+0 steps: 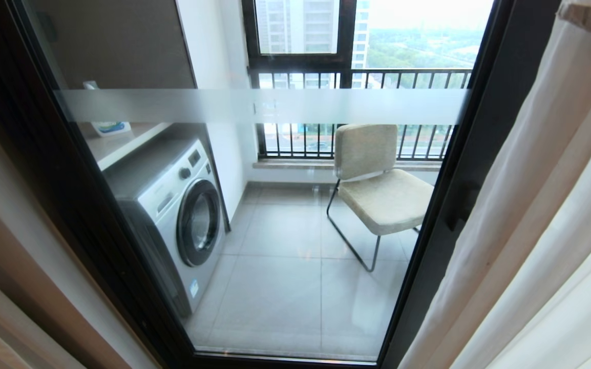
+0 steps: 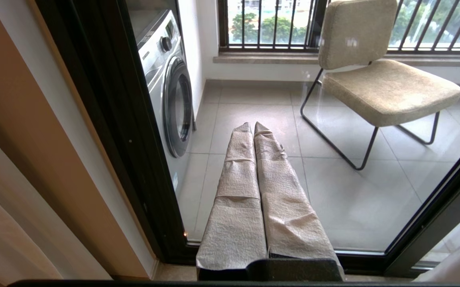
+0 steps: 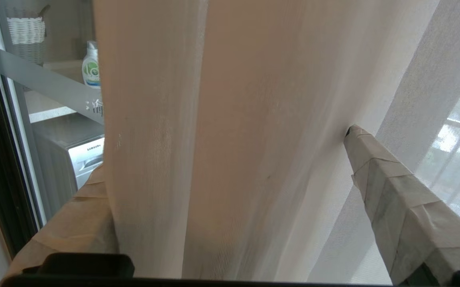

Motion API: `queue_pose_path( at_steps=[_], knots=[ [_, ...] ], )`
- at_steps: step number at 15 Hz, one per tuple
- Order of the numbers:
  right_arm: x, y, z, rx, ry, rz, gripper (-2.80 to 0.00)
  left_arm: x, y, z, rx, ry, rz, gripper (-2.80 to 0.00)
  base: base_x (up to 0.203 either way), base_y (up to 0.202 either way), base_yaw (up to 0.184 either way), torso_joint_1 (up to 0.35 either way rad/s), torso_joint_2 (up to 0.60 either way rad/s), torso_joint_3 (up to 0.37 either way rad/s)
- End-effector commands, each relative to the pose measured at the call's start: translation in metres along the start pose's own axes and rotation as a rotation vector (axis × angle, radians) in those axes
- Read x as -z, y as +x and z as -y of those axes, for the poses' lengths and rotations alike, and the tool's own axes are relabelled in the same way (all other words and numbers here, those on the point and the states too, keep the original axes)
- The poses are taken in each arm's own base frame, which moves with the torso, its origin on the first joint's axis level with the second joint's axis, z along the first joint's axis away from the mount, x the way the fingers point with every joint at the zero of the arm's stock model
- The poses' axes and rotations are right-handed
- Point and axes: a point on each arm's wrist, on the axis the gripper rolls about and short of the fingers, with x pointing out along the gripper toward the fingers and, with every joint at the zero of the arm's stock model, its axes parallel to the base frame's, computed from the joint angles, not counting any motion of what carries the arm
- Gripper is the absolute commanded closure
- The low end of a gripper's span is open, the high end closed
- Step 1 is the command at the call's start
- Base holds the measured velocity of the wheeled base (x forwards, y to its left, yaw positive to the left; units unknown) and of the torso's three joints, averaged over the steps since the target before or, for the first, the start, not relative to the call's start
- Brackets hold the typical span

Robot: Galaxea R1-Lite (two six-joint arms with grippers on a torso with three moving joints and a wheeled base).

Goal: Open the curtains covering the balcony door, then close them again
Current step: Pull the inner curtains open on both sides

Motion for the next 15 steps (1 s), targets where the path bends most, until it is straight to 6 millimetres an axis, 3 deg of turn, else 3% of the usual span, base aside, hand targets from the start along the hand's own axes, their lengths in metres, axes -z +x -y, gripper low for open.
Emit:
queue_pose_path(
  at_steps=[1,8,9,12,15],
  knots=[
    [0.007,0.008,0.004,-0.003,0.003,-0.009,-2.8,0.0,0.0,0.0,-0.001,0.0,0.0,0.0,0.0,0.0,0.0,0.0,0.0,0.0],
    [0.015,0.015,0.007,-0.004,0.015,-0.027,-2.8,0.0,0.0,0.0,-0.001,0.0,0.0,0.0,0.0,0.0,0.0,0.0,0.0,0.0],
    [0.015,0.015,0.007,-0.004,0.016,-0.028,0.0,0.0,0.0,0.0,-0.001,0.0,0.0,0.0,0.0,0.0,0.0,0.0,0.0,0.0],
    [0.017,0.013,0.008,0.014,0.017,-0.036,0.0,0.0,0.0,0.0,-0.001,0.0,0.0,0.0,0.0,0.0,0.0,0.0,0.0,0.0],
    [0.018,0.014,0.01,0.165,0.023,-0.05,0.0,0.0,0.0,0.0,-0.001,0.0,0.0,0.0,0.0,0.0,0.0,0.0,0.0,0.0]
  ],
)
